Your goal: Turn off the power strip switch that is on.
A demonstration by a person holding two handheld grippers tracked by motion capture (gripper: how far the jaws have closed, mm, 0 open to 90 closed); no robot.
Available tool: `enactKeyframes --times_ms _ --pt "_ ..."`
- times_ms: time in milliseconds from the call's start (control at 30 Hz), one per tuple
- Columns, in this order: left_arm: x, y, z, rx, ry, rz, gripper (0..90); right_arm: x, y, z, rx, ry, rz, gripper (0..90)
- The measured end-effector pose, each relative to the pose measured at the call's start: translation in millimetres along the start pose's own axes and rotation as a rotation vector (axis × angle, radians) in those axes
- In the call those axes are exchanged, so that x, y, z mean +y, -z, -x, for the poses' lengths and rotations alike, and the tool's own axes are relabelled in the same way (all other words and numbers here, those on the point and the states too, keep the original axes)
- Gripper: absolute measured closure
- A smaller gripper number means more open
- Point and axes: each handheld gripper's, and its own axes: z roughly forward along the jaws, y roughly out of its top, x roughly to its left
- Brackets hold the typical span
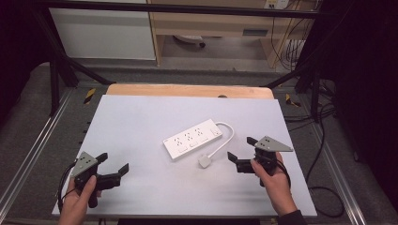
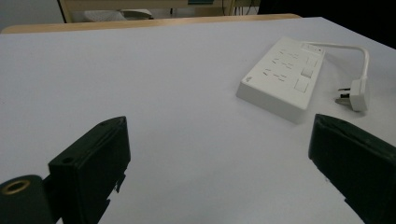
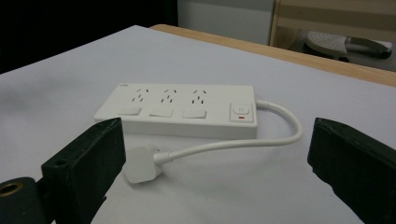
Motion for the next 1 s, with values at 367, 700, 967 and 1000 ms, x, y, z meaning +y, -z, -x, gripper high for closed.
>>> enactKeyframes --times_ms 367,700,967,1000 --pt "0.1 -0.1 0.3 0.001 -0.002 -0.001 5.3 16.6 -13.8 -7.6 0.011 0.006 0.012 3.9" --pt "0.2 0.2 0.4 -0.001 -0.004 0.0 5.3 26.4 -22.2 -11.2 0.027 0.017 0.009 3.1" --pt "0.3 0.1 0.8 -0.003 -0.008 -0.001 5.3 34.6 -28.8 -14.5 0.033 0.026 0.021 3.6" --pt "0.3 0.1 0.9 -0.004 -0.007 -0.001 5.3 35.6 -29.7 -15.0 0.033 0.027 0.024 3.9"
